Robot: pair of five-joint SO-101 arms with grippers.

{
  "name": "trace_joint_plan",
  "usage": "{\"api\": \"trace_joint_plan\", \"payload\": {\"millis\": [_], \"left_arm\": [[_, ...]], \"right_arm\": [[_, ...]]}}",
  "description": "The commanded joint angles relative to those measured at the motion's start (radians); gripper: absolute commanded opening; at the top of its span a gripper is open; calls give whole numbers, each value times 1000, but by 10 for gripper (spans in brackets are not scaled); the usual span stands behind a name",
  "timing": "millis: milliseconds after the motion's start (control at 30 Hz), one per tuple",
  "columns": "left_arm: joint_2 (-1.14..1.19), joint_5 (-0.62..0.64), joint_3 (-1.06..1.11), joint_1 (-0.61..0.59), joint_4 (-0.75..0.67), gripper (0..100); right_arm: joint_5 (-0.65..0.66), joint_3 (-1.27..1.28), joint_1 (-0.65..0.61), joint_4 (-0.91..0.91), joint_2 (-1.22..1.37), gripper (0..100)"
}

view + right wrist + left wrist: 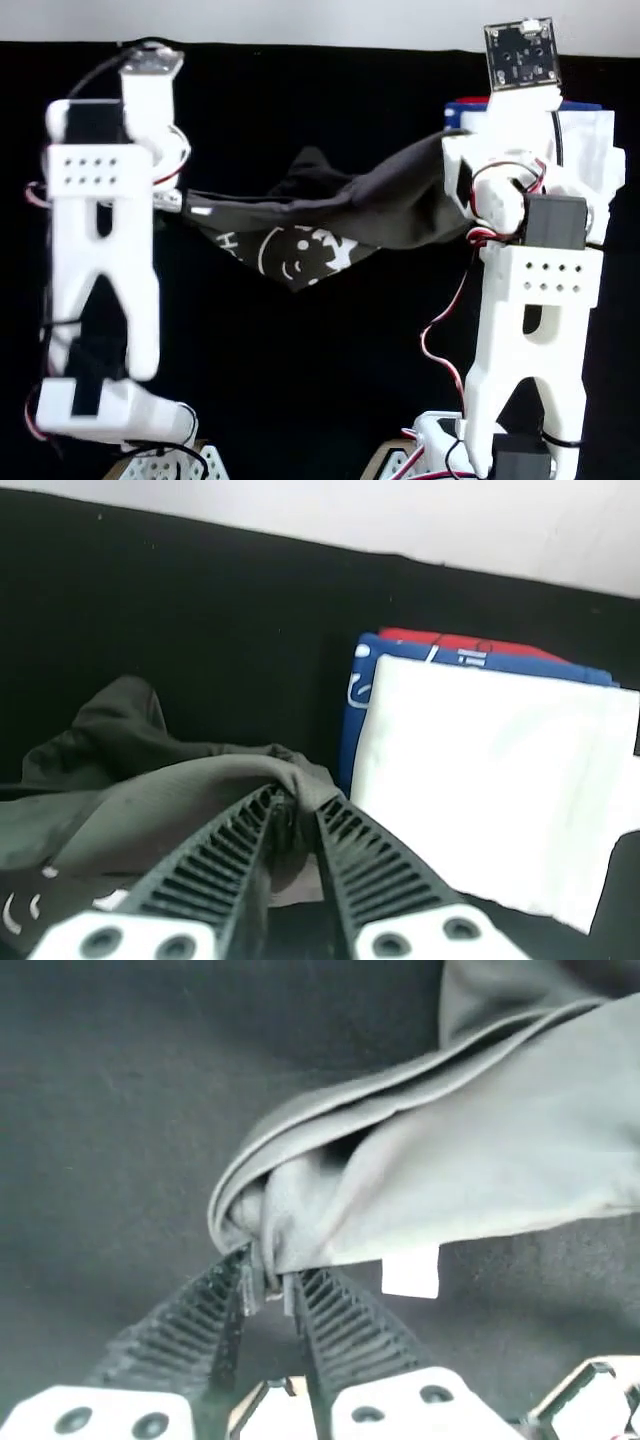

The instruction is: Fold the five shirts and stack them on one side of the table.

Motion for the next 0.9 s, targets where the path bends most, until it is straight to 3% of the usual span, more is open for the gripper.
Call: {"api": "trace_joint_plan", "payload": {"millis": [0,433,867], "left_arm": [[-145,-2,-44,-21,9,8],[-503,-2,-154,-171,-130,8],[-659,-2,-275,-176,-141,8]], "right_arm": [[5,-53,5,-25,-36,5],[6,-289,5,-19,-240,5],[8,-289,8,-64,-504,5]]}}
